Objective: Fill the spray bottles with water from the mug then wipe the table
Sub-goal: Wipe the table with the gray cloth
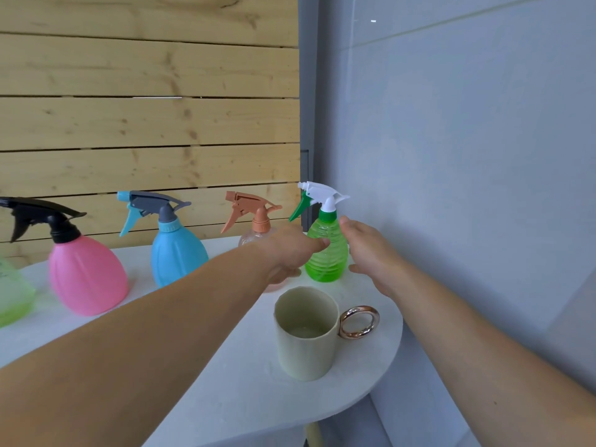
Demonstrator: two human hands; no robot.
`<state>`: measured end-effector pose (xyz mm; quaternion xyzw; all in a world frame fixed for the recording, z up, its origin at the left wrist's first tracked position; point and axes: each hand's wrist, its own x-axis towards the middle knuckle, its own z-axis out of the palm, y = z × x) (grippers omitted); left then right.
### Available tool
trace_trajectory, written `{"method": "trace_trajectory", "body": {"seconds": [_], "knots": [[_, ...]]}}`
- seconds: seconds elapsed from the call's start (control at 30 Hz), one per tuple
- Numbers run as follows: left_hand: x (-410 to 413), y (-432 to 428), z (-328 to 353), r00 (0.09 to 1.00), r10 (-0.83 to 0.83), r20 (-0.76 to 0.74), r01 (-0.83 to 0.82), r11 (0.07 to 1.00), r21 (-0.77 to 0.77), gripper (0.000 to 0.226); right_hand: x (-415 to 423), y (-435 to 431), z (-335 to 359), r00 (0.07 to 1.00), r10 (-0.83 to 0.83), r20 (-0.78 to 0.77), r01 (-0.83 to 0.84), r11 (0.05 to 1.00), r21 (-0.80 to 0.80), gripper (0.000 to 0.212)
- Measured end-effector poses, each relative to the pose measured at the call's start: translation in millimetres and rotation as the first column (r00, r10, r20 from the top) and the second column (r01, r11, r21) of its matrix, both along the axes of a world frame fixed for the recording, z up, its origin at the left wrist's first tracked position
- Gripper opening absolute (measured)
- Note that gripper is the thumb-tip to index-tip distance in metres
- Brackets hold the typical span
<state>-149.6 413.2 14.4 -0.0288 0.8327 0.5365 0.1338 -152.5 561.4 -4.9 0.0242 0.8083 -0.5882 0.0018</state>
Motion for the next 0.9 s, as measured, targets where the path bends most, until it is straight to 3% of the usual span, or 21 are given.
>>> {"method": "trace_trajectory", "body": {"seconds": [0.07, 0.13, 0.27, 0.37, 0.47, 0.57, 0.67, 0.73, 0.77, 0.9], "knots": [[13.3, -10.9, 11.6, 1.000, -0.006, -0.014, 0.006, 1.000, -0.018, 0.059, 9.2, -1.1, 6.0, 0.998, -0.008, -0.070, 0.011, 0.999, 0.036, 0.036], [29.0, -26.5, 23.6, 0.998, -0.008, -0.058, 0.007, 1.000, -0.021, 0.035, 22.9, -4.7, 16.9, 0.987, -0.027, -0.157, 0.046, 0.992, 0.120, 0.028], [74.7, -63.2, 42.4, 0.991, 0.026, -0.134, -0.029, 0.999, -0.023, 0.016, 56.4, -25.1, 40.4, 0.923, -0.078, -0.377, 0.198, 0.936, 0.290, 0.033], [111.3, -94.7, 36.7, 0.982, 0.087, -0.170, -0.107, 0.988, -0.108, 0.010, 92.1, -56.0, 58.5, 0.836, -0.038, -0.548, 0.199, 0.950, 0.239, 0.020], [151.1, -145.2, 20.8, 0.964, 0.175, -0.199, -0.215, 0.955, -0.203, 0.018, 129.6, -97.4, 65.6, 0.870, 0.094, -0.484, 0.030, 0.970, 0.242, 0.018], [191.9, -203.0, -1.7, 0.932, 0.247, -0.266, -0.339, 0.854, -0.395, 0.031, 149.1, -131.4, 48.9, 0.910, 0.213, -0.356, -0.101, 0.946, 0.308, 0.019], [229.9, -260.8, -26.9, 0.864, 0.300, -0.404, -0.500, 0.610, -0.615, 0.045, 169.7, -162.4, 28.9, 0.927, 0.309, -0.212, -0.224, 0.911, 0.346, 0.021], [247.4, -291.5, -38.7, 0.870, 0.347, -0.351, -0.483, 0.453, -0.749, 0.055, 182.8, -181.7, 16.1, 0.928, 0.342, -0.152, -0.271, 0.895, 0.355, 0.022], [253.1, -303.3, -43.2, 0.874, 0.389, -0.291, -0.452, 0.431, -0.781, 0.059, 188.4, -190.7, 10.2, 0.931, 0.344, -0.125, -0.282, 0.892, 0.355, 0.022], [254.5, -333.2, -63.3, 0.893, 0.425, -0.149, -0.363, 0.484, -0.796, 0.068, 208.8, -219.9, -3.7, 0.917, 0.389, -0.087, -0.331, 0.865, 0.378, 0.025]]}}
